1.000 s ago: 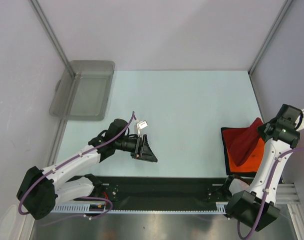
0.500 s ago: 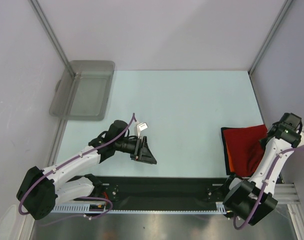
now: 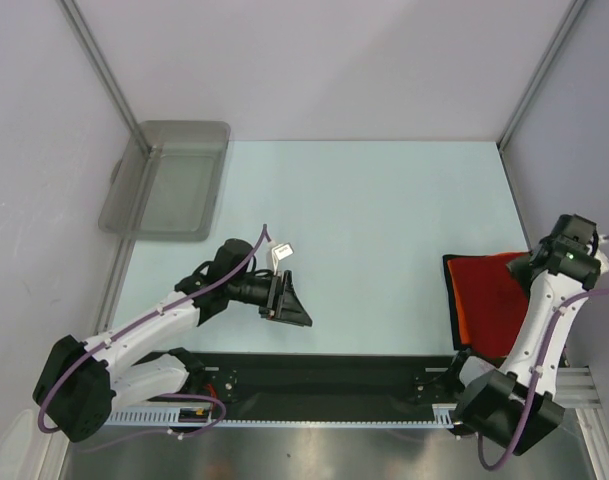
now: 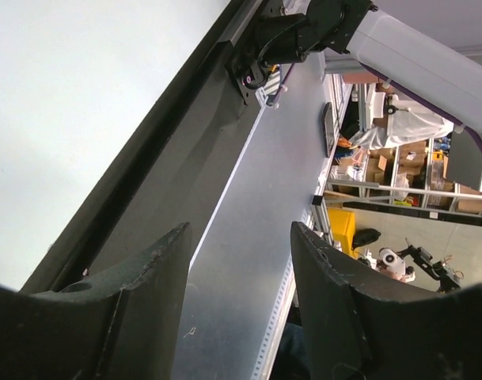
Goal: Fold and stack the t-shirts
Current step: Reset both grippers
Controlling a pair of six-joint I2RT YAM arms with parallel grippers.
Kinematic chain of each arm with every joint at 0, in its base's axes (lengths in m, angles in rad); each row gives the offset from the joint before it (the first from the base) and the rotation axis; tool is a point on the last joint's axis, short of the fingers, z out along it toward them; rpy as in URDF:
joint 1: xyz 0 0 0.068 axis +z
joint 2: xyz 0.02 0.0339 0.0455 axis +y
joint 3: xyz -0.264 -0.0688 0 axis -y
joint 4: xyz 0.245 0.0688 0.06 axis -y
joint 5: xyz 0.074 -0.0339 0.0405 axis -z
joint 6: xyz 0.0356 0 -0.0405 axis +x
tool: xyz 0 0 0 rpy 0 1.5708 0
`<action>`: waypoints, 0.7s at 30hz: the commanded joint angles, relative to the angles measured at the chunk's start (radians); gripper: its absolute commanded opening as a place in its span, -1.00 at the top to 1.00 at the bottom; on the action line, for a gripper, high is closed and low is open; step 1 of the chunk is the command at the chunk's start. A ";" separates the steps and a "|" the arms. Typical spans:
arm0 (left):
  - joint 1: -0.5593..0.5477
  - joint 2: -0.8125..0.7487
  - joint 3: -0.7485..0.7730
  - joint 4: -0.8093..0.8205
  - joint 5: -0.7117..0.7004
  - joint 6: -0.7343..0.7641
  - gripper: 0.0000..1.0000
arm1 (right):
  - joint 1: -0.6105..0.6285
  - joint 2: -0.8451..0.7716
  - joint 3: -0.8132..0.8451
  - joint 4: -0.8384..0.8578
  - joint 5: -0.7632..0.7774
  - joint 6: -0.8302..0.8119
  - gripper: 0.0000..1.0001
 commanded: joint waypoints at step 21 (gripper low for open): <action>0.010 -0.259 -0.157 -0.018 -0.102 0.019 -0.82 | 1.249 -0.067 -0.396 0.700 -0.287 0.513 -0.96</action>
